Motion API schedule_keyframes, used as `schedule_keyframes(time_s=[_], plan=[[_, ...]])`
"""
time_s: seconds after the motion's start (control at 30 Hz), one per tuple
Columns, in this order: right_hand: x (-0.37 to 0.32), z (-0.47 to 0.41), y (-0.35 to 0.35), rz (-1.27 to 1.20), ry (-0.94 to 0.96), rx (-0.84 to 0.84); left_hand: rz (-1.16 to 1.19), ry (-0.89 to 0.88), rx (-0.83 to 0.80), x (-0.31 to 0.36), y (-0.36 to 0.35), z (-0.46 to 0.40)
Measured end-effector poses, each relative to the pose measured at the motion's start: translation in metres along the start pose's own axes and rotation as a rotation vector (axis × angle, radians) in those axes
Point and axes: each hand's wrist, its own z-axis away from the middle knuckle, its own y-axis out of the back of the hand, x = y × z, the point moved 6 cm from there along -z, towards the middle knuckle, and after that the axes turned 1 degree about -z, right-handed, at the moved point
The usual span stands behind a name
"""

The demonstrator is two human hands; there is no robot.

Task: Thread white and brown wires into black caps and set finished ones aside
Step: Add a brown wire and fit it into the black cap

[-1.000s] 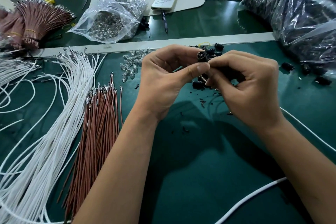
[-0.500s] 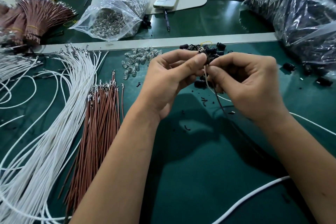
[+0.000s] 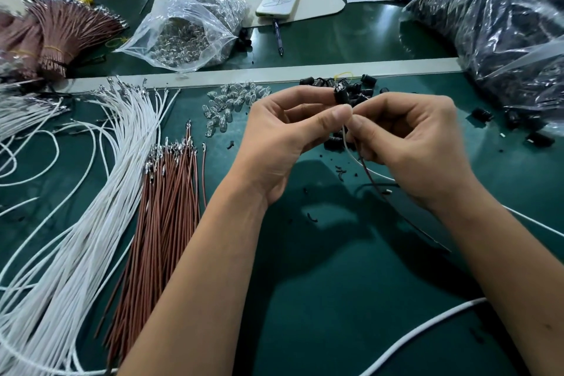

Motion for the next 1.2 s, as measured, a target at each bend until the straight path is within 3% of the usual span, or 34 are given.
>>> schedule_keyframes(time_s=[0.77, 1.2], plan=[[-0.003, 0.0, 0.0, -0.005, 0.069, -0.022, 0.087, -0.058, -0.02, 0.003, -0.001, -0.001], [-0.011, 0.004, -0.004, 0.3, 0.244, 0.032, 0.048, -0.091, -0.011, 0.007, -0.002, 0.0]])
